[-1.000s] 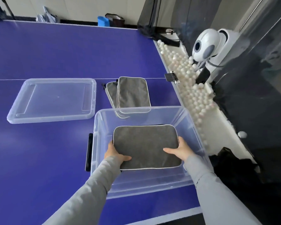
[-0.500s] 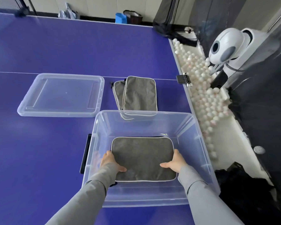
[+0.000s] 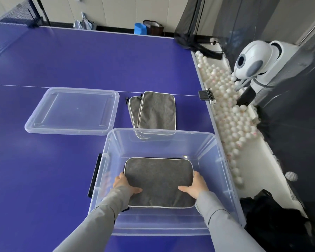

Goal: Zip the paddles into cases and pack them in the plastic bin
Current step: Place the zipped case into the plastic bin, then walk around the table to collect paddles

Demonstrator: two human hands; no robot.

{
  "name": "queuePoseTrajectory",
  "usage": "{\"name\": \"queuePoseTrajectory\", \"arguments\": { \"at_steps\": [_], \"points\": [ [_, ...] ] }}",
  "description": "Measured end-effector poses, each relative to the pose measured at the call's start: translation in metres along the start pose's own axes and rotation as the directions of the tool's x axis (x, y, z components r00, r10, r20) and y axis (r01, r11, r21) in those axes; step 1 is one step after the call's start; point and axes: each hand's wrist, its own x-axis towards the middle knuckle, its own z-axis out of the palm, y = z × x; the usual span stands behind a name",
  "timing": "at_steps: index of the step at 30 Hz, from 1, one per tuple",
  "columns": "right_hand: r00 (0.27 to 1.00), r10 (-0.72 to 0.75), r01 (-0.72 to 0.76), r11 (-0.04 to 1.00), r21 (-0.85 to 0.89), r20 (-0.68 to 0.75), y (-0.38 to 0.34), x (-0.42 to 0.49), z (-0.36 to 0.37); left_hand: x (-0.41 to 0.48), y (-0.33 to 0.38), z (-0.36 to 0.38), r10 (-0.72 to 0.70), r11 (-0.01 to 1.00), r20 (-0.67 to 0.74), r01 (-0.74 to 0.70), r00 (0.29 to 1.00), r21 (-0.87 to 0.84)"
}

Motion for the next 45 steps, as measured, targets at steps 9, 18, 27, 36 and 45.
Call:
{"name": "queuePoseTrajectory", "arguments": {
  "at_steps": [9, 18, 27, 36, 45],
  "points": [
    [0.886, -0.419, 0.354, 0.888, -0.294, -0.198, -0.023, -0.022, -0.019, -0.03, 0.019, -0.007, 0.374, 0.827, -0.099, -0.283, 0.922, 0.485],
    [0.706, -0.698, 0.578, 0.665, -0.474, -0.118, -0.105, -0.037, -0.033, -0.071, 0.043, -0.072, 0.51, 0.74, -0.319, -0.219, 0.799, 0.636],
    [0.444, -0.89, 0.768, 0.319, -0.555, 0.102, -0.2, -0.096, 0.035, -0.114, -0.074, -0.129, 0.218, 0.862, -0.528, 0.093, 0.821, 0.499],
    [0.323, -0.848, 0.829, 0.039, -0.559, 0.42, -0.225, -0.186, 0.184, -0.168, -0.252, -0.124, -0.134, 0.918, -0.547, 0.311, 0.826, 0.245],
    [0.342, -0.591, 0.842, -0.152, -0.517, 0.73, -0.174, -0.268, 0.351, -0.227, -0.438, -0.036, -0.436, 0.887, -0.377, 0.462, 0.818, -0.023]
  ]
}}
